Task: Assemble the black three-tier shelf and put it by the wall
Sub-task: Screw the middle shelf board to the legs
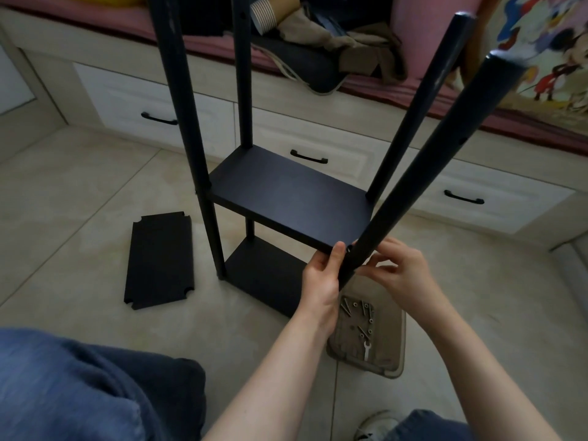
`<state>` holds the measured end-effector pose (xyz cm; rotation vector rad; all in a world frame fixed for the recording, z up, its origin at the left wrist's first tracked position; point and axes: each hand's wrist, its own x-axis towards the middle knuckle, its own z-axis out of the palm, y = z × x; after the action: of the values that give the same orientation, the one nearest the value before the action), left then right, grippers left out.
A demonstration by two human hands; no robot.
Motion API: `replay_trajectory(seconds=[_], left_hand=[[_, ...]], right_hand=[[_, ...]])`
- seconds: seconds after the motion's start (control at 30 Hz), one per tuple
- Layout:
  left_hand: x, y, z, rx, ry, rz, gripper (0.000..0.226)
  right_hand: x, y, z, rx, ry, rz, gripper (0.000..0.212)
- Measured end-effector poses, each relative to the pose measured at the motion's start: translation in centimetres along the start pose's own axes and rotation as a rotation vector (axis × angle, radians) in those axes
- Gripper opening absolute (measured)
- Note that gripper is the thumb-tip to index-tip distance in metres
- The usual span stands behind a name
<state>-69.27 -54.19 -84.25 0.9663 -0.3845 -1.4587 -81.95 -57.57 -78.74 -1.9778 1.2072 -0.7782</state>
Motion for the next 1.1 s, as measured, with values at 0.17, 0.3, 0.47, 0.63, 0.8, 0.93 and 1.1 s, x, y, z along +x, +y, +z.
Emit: replay_trajectory(seconds=[0.17, 0.3, 0.47, 0.63, 0.8, 0.93, 1.1], left_hand=[[0.1, 0.0, -0.1, 0.005, -0.013, -0.015, 0.030], [0.0, 0.2, 0.0, -0.031, -0.019, -0.011, 0.041], [0.2, -0.1, -0.2, -0.063, -0.015, -0.017, 0.047], [0.0, -0.1, -0.4, -0.073, -0.032, -0.026, 0.036], [-0.4, 0.0, -0.4, -0.027, -0.036, -0.026, 0.025], [-0.2, -0.2, -0.5, -0.043, -0.042, -0.024, 0.031], [-0.1, -0.2, -0.4, -0.081, -0.014, -0.031, 0.050]], right_hand=[[-0.1, -0.1, 0.0, -0.004, -0.003, 0.005, 0.038], [-0.2, 0.0, 0.1, -0.039, 0.017, 0.023, 0.034], [-0.5, -0.2, 0.1, -0.080, 0.023, 0.036, 0.030], [-0.8, -0.5, 0.2, -0.085, 0.053, 0.021, 0.028], [-1.0, -0.9, 0.2, -0.086, 0.065, 0.021, 0.025], [-1.0, -1.0, 0.1, -0.106, 0.064, 0.032, 0.019], [-1.0, -0.9, 0.2, -0.139, 0.086, 0.031, 0.019]])
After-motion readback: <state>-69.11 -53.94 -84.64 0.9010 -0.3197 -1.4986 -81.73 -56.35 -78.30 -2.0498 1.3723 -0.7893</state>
